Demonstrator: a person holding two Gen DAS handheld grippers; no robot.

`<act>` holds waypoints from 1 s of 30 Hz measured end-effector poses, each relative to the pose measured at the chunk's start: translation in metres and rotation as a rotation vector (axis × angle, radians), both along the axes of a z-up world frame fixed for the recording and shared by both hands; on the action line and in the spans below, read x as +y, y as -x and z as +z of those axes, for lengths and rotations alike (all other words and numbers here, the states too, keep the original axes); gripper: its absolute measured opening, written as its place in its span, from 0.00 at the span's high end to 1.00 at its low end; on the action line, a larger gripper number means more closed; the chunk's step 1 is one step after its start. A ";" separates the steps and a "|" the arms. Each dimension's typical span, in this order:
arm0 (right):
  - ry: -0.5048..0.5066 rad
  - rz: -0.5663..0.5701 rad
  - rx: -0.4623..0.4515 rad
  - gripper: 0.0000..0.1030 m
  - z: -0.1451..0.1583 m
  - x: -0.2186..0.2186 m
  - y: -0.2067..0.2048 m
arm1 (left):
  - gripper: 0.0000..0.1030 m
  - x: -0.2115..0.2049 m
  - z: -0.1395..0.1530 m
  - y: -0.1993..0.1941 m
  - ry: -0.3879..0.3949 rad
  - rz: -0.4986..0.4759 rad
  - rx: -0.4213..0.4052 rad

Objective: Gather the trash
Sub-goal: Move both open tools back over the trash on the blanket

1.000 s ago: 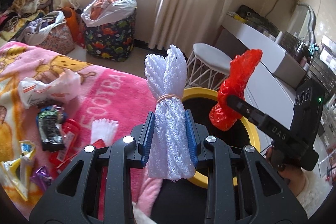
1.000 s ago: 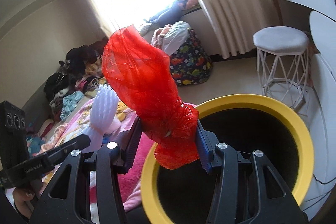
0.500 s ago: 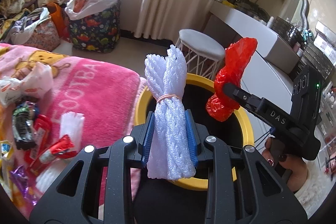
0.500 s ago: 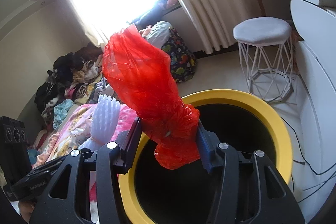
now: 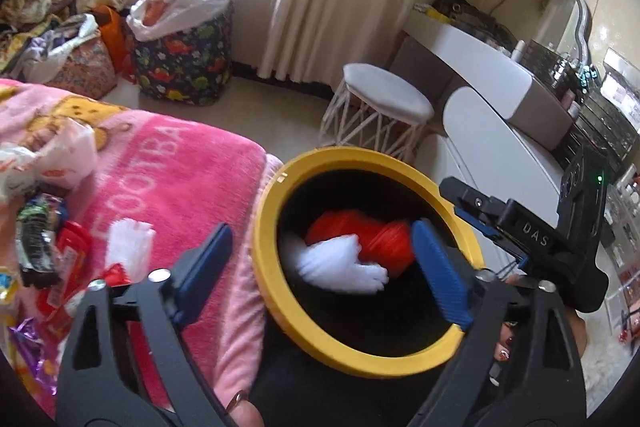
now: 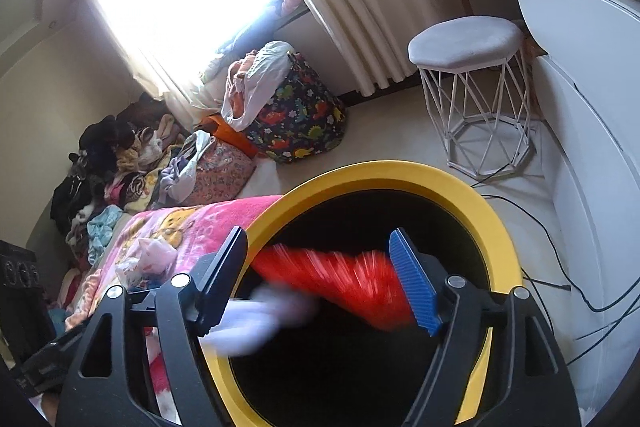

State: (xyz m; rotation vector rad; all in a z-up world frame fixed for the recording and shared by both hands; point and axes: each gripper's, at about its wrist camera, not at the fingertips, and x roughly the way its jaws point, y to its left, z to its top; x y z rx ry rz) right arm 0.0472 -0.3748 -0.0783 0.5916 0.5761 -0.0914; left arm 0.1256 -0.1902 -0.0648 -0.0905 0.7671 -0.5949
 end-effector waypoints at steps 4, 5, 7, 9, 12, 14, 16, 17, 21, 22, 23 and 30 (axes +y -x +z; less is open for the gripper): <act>0.021 0.032 -0.013 0.29 0.003 0.010 -0.003 | 0.11 0.011 0.006 0.003 0.000 0.039 -0.026; 0.027 0.044 -0.018 0.28 0.005 0.015 -0.003 | 0.11 0.014 0.007 0.004 0.000 0.046 -0.030; 0.034 0.059 -0.024 0.28 0.006 0.019 -0.005 | 0.11 0.020 0.009 0.006 0.000 0.063 -0.042; 0.044 0.072 -0.026 0.27 0.008 0.023 -0.006 | 0.11 0.027 0.010 0.007 -0.001 0.076 -0.052; 0.063 0.095 -0.032 0.27 0.011 0.031 -0.007 | 0.11 0.035 0.013 0.010 -0.001 0.095 -0.064; 0.074 0.110 -0.037 0.27 0.013 0.036 -0.009 | 0.11 0.040 0.015 0.011 -0.002 0.108 -0.073; 0.089 0.127 -0.042 0.27 0.016 0.043 -0.009 | 0.11 0.046 0.017 0.012 0.002 0.122 -0.081; 0.094 0.135 -0.044 0.27 0.017 0.046 -0.010 | 0.11 0.049 0.018 0.012 0.004 0.127 -0.083; 0.113 0.172 -0.049 0.27 0.021 0.061 -0.013 | 0.11 0.059 0.021 0.013 0.006 0.149 -0.096; 0.117 0.180 -0.050 0.27 0.022 0.064 -0.013 | 0.11 0.063 0.022 0.014 0.008 0.157 -0.099; 0.119 0.189 -0.052 0.27 0.023 0.068 -0.014 | 0.11 0.064 0.023 0.013 0.009 0.162 -0.099; 0.135 0.264 -0.050 0.27 0.025 0.095 -0.017 | 0.11 0.088 0.024 0.015 0.014 0.213 -0.110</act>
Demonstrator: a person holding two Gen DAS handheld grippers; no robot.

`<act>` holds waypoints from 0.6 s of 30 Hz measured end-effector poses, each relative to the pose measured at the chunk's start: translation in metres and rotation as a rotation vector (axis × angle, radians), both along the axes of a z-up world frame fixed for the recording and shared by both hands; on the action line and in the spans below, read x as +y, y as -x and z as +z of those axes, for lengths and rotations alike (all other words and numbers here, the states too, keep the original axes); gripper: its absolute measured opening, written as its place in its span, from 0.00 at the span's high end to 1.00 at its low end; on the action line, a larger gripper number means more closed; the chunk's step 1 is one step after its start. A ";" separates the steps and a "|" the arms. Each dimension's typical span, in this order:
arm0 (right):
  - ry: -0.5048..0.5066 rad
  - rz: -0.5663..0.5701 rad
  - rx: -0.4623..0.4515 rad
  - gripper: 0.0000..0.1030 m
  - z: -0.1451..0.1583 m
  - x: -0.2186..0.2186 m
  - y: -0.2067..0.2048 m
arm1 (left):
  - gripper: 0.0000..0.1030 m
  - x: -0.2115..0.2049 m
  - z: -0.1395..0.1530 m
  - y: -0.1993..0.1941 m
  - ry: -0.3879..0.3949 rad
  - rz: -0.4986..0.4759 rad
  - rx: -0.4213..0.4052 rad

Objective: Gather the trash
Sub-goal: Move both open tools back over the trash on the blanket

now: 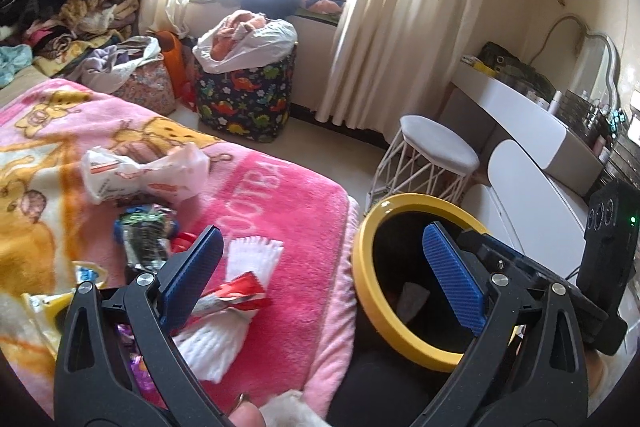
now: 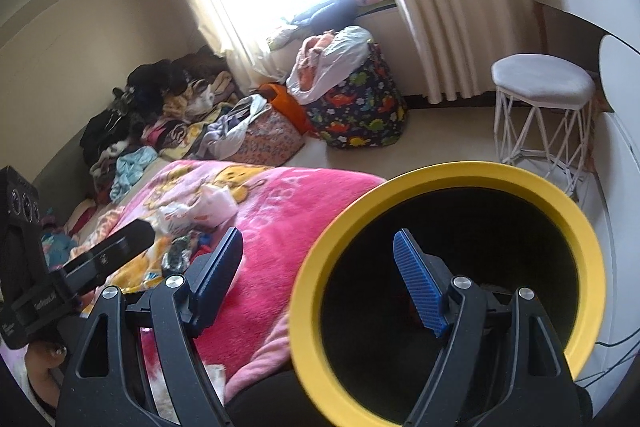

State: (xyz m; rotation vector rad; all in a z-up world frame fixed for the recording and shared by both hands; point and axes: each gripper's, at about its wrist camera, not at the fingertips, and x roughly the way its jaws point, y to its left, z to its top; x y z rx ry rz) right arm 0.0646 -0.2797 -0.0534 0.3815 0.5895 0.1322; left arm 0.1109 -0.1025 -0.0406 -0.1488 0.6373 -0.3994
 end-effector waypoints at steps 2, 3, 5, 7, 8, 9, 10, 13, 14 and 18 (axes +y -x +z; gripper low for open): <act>0.009 0.026 0.002 0.27 0.000 0.009 -0.001 | 0.11 0.007 0.000 0.000 0.001 0.014 -0.002; 0.013 0.036 0.003 0.27 0.000 0.014 -0.001 | 0.11 0.012 0.000 0.001 0.003 0.024 -0.002; 0.017 0.063 0.004 0.27 0.000 0.023 -0.001 | 0.11 0.020 0.000 0.002 0.006 0.038 -0.002; 0.019 0.086 0.007 0.27 0.001 0.032 -0.002 | 0.11 0.029 0.000 0.002 0.012 0.058 -0.003; 0.021 0.095 0.008 0.27 0.002 0.037 -0.004 | 0.11 0.034 0.000 0.003 0.014 0.067 -0.002; 0.024 0.111 0.009 0.27 0.002 0.043 -0.005 | 0.11 0.037 0.000 0.003 0.015 0.074 -0.002; 0.025 0.120 0.011 0.27 0.002 0.046 -0.006 | 0.11 0.042 0.000 0.003 0.016 0.083 -0.002; 0.032 0.160 0.019 0.27 0.003 0.059 -0.008 | 0.11 0.054 0.001 0.004 0.018 0.109 -0.004; 0.036 0.173 0.021 0.27 0.003 0.063 -0.009 | 0.11 0.058 0.001 0.004 0.019 0.120 -0.005; 0.049 0.216 0.025 0.27 0.004 0.084 -0.011 | 0.11 0.078 0.002 0.006 0.022 0.167 -0.011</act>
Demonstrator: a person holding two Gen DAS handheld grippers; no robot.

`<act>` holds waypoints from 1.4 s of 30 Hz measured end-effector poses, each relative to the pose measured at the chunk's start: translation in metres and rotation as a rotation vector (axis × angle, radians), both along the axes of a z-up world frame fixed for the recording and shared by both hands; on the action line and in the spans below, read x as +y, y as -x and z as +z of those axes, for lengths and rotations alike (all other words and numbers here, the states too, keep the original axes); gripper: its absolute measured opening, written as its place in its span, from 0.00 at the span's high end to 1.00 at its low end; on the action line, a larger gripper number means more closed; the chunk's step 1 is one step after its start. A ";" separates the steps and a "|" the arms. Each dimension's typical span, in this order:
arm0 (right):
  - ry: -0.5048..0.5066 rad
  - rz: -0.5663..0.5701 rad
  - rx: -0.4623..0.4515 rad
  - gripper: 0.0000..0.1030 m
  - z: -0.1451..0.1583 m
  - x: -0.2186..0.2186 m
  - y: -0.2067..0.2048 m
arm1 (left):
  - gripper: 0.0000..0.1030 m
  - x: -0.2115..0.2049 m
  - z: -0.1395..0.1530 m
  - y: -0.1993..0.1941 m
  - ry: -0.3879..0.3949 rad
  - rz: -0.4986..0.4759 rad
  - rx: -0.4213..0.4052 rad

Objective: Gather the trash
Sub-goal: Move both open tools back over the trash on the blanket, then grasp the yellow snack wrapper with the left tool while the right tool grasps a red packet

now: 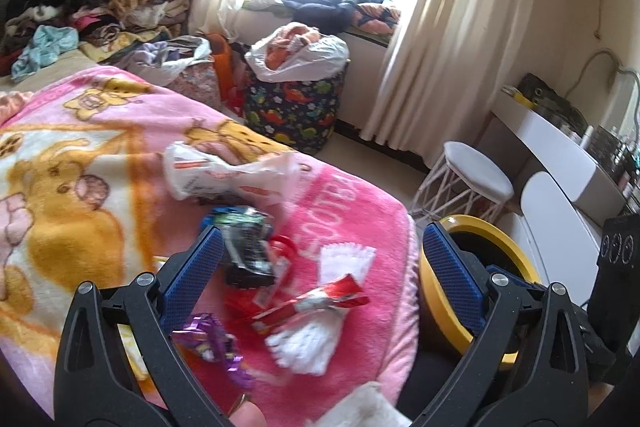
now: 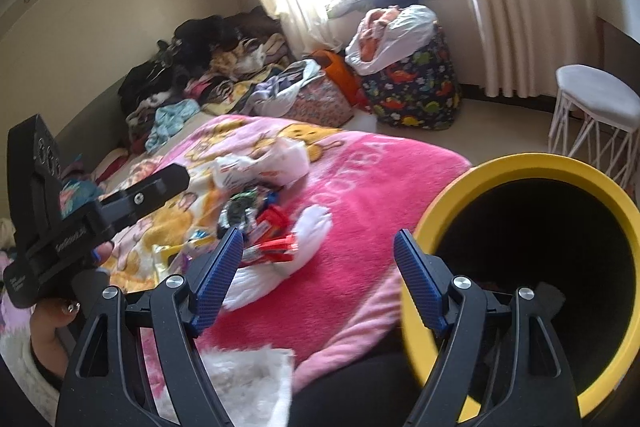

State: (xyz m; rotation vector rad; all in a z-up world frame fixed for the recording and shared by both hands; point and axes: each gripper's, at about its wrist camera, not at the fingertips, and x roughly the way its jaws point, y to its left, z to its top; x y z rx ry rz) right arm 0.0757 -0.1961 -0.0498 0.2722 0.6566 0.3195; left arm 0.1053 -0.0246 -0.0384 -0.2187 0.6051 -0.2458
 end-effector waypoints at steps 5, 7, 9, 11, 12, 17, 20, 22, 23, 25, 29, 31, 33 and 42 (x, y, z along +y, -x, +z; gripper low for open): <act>0.011 0.043 0.022 0.27 -0.001 0.022 -0.007 | 0.11 0.025 0.001 0.002 0.001 0.057 0.000; 0.007 0.052 0.048 0.27 -0.004 0.030 -0.012 | 0.11 0.036 0.000 0.003 0.000 0.081 0.001; 0.012 0.055 0.070 0.27 -0.008 0.037 -0.017 | 0.11 0.047 -0.001 0.003 -0.004 0.103 0.005; 0.021 0.059 0.088 0.27 -0.011 0.042 -0.022 | 0.11 0.057 -0.003 0.005 -0.004 0.123 0.008; 0.025 0.060 0.097 0.27 -0.014 0.045 -0.026 | 0.11 0.060 -0.004 0.006 -0.004 0.129 0.011; 0.020 0.069 0.128 0.32 -0.024 0.053 -0.037 | 0.11 0.081 -0.015 0.010 -0.002 0.167 0.036; 0.007 0.074 0.152 0.38 -0.031 0.053 -0.044 | 0.11 0.089 -0.022 0.012 -0.005 0.177 0.056; -0.012 0.080 0.173 0.42 -0.036 0.053 -0.049 | 0.11 0.094 -0.029 0.014 0.001 0.184 0.074; -0.018 0.081 0.180 0.45 -0.038 0.053 -0.050 | 0.11 0.096 -0.030 0.014 0.003 0.187 0.080; -0.032 0.083 0.197 0.47 -0.042 0.052 -0.054 | 0.11 0.101 -0.035 0.016 0.010 0.192 0.094; -0.051 0.084 0.212 0.53 -0.045 0.050 -0.058 | 0.11 0.110 -0.045 0.018 0.022 0.196 0.119; -0.055 0.084 0.215 0.55 -0.045 0.049 -0.060 | 0.11 0.115 -0.050 0.019 0.040 0.202 0.137; -0.060 0.087 0.223 0.61 -0.046 0.049 -0.061 | 0.12 0.120 -0.057 0.019 0.057 0.207 0.157; -0.070 0.098 0.248 0.73 -0.051 0.048 -0.064 | 0.20 0.124 -0.076 0.018 0.123 0.198 0.218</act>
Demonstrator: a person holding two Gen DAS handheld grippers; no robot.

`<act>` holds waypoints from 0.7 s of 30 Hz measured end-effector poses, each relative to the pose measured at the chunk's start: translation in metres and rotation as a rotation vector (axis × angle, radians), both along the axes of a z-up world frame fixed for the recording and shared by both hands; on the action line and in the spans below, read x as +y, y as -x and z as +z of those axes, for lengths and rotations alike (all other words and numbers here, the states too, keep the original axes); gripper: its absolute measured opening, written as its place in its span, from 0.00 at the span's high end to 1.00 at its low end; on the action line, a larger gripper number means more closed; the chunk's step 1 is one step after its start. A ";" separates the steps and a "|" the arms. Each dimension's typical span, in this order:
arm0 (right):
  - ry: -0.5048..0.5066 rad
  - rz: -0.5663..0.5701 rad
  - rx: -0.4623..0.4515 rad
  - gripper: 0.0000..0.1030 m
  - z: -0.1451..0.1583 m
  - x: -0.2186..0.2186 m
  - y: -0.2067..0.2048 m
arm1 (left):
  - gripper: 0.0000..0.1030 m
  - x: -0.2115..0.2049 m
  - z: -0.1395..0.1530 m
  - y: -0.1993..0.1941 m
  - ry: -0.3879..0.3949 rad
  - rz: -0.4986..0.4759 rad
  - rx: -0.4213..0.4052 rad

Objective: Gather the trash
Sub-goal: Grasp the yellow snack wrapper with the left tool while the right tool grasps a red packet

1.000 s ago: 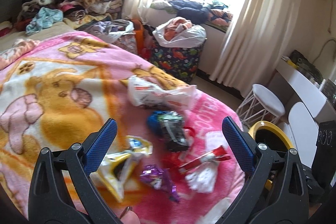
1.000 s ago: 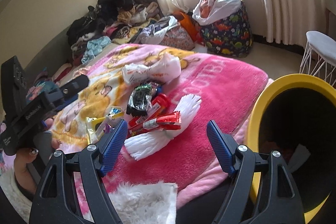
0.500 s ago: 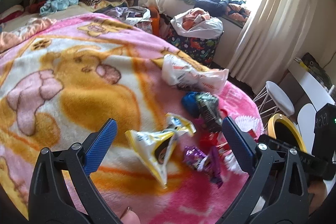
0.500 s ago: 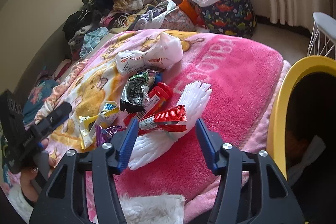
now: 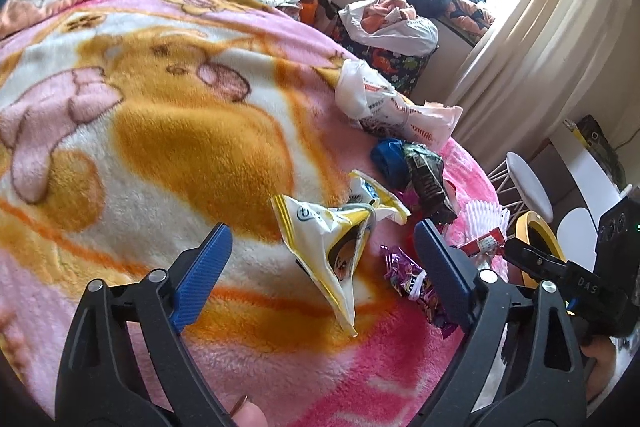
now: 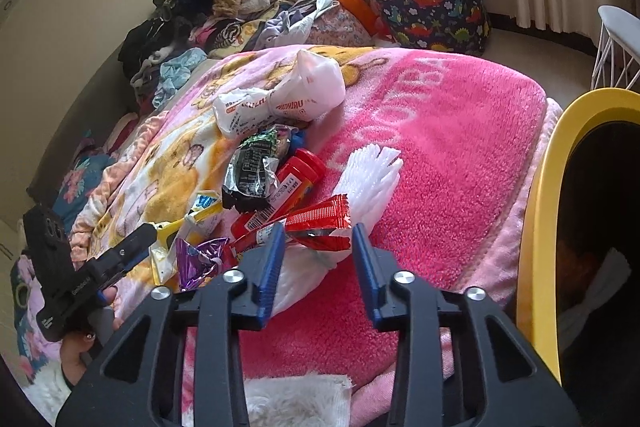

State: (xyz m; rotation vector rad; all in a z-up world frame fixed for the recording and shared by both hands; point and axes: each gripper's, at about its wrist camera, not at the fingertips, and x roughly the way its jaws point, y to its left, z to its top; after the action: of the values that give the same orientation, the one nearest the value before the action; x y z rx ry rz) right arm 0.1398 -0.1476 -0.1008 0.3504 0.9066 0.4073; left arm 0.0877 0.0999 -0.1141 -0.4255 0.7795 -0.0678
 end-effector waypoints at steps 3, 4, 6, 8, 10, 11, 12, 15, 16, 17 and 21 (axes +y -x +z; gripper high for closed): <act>0.005 0.008 -0.007 0.83 0.002 0.001 0.001 | 0.25 -0.001 -0.003 -0.001 0.018 -0.010 0.007; 0.008 0.012 -0.012 0.86 0.003 0.003 0.002 | 0.27 -0.002 -0.004 -0.001 0.021 -0.012 0.010; 0.014 0.022 -0.026 0.91 0.006 0.004 0.004 | 0.31 -0.004 -0.005 -0.003 0.028 -0.016 0.018; 0.021 0.036 -0.049 0.95 0.011 0.005 0.006 | 0.34 -0.004 -0.007 -0.004 0.041 -0.012 0.029; 0.026 0.045 -0.072 0.97 0.016 0.007 0.010 | 0.40 -0.004 -0.008 -0.005 0.055 -0.011 0.036; 0.025 0.052 -0.083 0.98 0.019 0.008 0.011 | 0.45 -0.005 -0.008 -0.005 0.061 -0.013 0.038; 0.027 0.058 -0.096 0.98 0.023 0.009 0.013 | 0.51 -0.006 -0.008 -0.006 0.064 -0.018 0.041; 0.030 0.075 -0.131 0.98 0.032 0.012 0.017 | 0.74 -0.008 -0.007 -0.006 0.060 -0.019 0.046; 0.033 0.078 -0.142 0.99 0.035 0.012 0.019 | 0.76 -0.009 -0.005 -0.006 0.048 -0.019 0.046; 0.037 0.084 -0.157 0.99 0.039 0.013 0.021 | 0.77 -0.009 -0.003 -0.006 0.041 -0.017 0.043; 0.042 0.094 -0.209 0.99 0.052 0.014 0.027 | 0.78 -0.012 0.009 -0.003 0.023 -0.021 0.002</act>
State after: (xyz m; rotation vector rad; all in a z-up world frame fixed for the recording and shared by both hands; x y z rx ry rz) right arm 0.1131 -0.1336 -0.0486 0.2217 0.7277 0.5013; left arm 0.0911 0.0878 -0.1047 -0.4389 0.7856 -0.0958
